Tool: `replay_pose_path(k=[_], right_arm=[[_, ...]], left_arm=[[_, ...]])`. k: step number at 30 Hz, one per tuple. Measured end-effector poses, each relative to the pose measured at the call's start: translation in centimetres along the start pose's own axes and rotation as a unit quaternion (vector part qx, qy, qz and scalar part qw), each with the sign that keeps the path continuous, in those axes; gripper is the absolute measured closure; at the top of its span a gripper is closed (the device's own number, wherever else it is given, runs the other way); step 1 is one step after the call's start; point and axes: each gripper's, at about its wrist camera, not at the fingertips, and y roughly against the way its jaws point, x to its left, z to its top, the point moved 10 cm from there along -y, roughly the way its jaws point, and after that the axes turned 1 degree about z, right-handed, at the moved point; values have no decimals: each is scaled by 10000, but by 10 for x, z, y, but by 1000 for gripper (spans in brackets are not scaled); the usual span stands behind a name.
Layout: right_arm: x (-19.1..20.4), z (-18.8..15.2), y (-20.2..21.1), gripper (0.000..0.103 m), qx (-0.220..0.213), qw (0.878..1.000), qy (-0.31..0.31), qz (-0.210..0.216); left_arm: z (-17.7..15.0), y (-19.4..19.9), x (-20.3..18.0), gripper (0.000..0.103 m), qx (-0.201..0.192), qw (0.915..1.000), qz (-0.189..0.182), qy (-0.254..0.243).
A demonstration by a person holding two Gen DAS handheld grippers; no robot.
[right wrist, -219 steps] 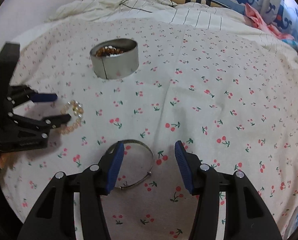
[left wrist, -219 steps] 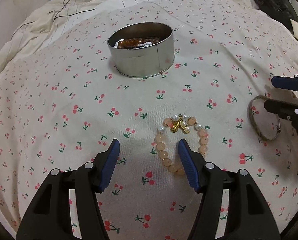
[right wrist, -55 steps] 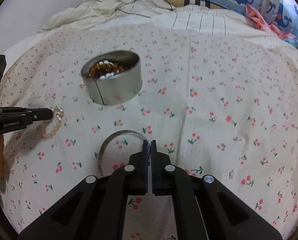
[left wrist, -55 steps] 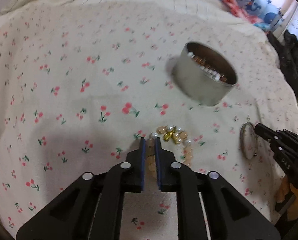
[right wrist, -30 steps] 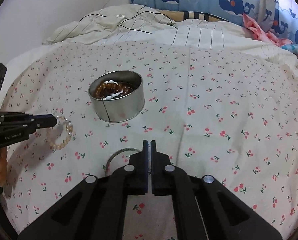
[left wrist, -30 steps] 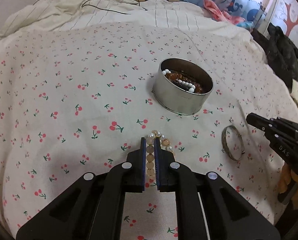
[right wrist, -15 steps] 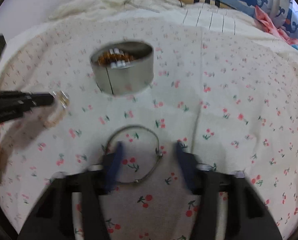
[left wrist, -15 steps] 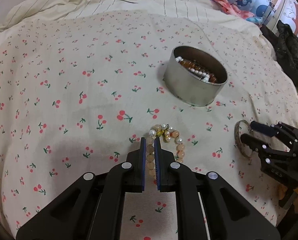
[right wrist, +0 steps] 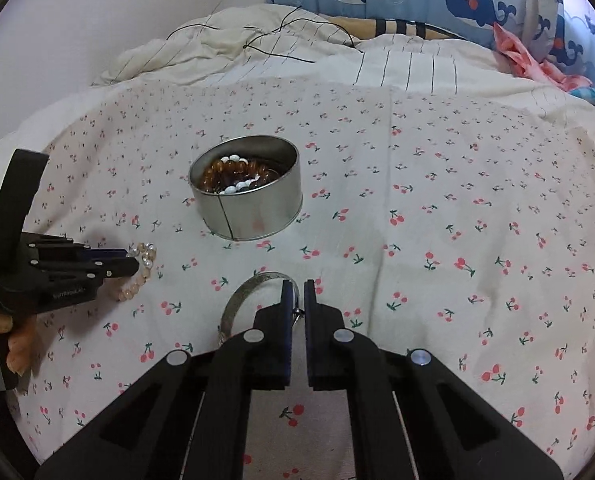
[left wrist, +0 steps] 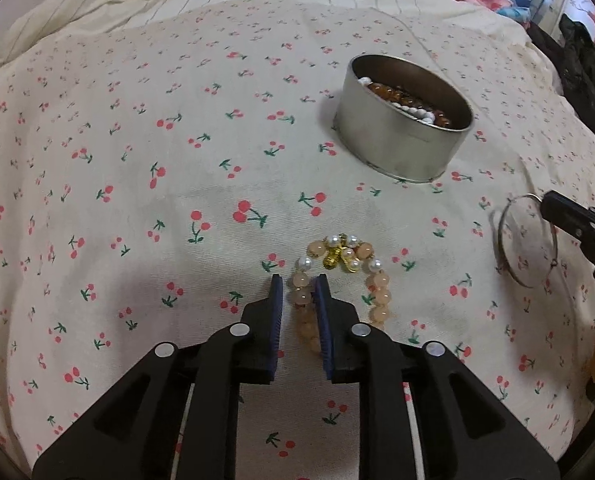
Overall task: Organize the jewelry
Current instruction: 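Carry the peach bracelet over the tin and open the left gripper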
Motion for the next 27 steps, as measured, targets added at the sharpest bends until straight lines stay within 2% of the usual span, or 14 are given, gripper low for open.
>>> replay_pose_path(k=[4,6,9,16,22,27], right_arm=[[-3,4,6,97,-114,9999,-61,25],[-5,6,7,97,-148,9998,-147,70],[-9,9,10,97,-209,9994,-247,149],[-10,16,16,97,-333,9984,-373,263],[-13,19,20,97,-390,9977,-465,315],[-13,19,19,97,-368,9976,-484,339]], left_arm=[[9,15,-9,96,-299,9994,-139,-74],[17,27,-10,96,-539,9974,-463,99],[25,43,-12,96,-795,9938,-750,194],[35,65,-31,96,-953,9877,-1236,59],[48,82,-44,96,-1092,9844,-1378,-119],[69,86,-56,96,-1161,9836,-1352,-276]])
